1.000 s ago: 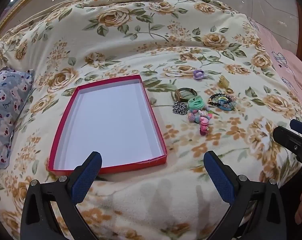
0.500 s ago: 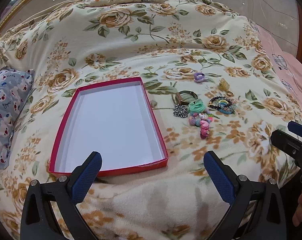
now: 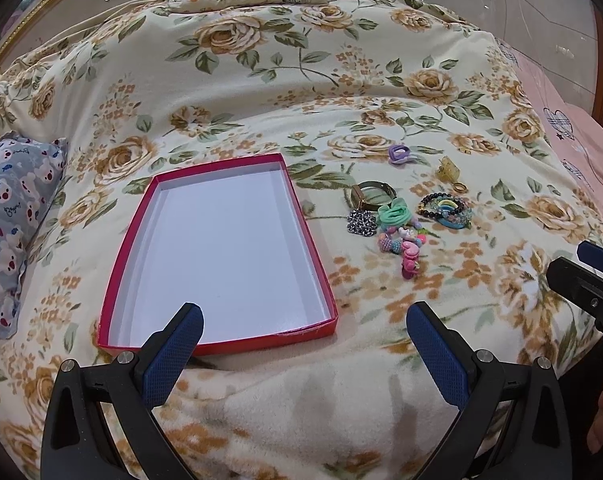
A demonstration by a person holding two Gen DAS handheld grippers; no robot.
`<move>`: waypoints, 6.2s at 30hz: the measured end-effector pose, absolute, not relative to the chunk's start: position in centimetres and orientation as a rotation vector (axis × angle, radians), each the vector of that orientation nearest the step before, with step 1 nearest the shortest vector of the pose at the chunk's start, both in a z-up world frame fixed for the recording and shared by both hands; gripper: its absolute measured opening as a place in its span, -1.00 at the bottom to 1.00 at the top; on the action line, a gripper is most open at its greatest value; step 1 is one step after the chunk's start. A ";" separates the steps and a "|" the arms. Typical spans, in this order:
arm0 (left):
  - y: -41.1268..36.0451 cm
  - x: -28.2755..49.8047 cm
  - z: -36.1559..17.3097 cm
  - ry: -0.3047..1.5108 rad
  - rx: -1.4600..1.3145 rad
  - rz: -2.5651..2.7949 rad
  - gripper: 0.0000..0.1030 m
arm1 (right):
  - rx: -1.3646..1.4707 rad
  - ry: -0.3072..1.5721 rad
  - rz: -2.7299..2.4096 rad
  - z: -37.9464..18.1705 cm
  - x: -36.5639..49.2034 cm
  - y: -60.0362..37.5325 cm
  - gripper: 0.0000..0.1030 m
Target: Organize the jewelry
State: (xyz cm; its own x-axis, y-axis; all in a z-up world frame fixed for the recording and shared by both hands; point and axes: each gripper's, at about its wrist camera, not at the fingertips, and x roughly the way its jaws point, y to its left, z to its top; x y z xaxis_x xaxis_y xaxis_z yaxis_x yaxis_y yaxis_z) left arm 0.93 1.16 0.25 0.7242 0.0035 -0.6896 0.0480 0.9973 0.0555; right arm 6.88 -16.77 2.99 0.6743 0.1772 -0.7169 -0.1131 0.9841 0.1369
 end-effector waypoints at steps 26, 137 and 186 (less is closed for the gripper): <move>1.0 1.5 0.1 0.769 0.067 -0.026 0.99 | 0.084 0.814 0.174 3.1 7.1 -16.4 0.99; 17.0 15.5 -0.6 0.902 -0.246 0.056 -0.87 | 0.120 0.944 0.565 1.7 23.4 -0.1 -0.87; 16.6 17.0 -1.3 0.910 -0.263 0.175 -0.12 | 0.247 1.018 0.476 -2.0 25.0 -4.1 -0.26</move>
State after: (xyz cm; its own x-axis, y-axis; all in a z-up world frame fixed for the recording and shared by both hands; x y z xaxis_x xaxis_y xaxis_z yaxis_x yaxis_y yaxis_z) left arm 16.98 16.63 -1.30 0.6030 0.0385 -0.7968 -0.2595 0.9540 -0.1503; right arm 25.00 -4.12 -2.04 0.4349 0.4902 -0.7553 -0.2650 0.8714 0.4129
